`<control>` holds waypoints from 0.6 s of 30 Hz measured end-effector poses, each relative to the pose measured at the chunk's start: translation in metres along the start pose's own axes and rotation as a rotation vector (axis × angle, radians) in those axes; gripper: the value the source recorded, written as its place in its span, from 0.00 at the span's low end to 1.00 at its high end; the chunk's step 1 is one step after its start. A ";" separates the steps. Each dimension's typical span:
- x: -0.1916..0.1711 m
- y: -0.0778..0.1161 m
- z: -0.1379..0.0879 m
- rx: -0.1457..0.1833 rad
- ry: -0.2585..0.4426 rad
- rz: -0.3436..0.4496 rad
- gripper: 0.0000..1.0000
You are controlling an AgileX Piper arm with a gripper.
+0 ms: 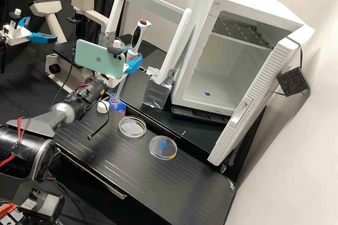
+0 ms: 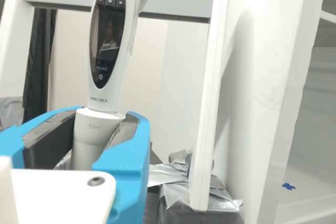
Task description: Use the pipette
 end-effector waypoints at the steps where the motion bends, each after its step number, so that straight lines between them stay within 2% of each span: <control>1: -0.001 -0.001 -0.001 0.003 0.006 0.007 0.00; 7: -0.007 -0.007 -0.004 0.002 0.048 0.061 0.00; 11: -0.008 -0.017 -0.001 -0.005 0.051 0.068 0.00; 18: -0.009 -0.033 0.008 -0.050 0.028 0.022 0.00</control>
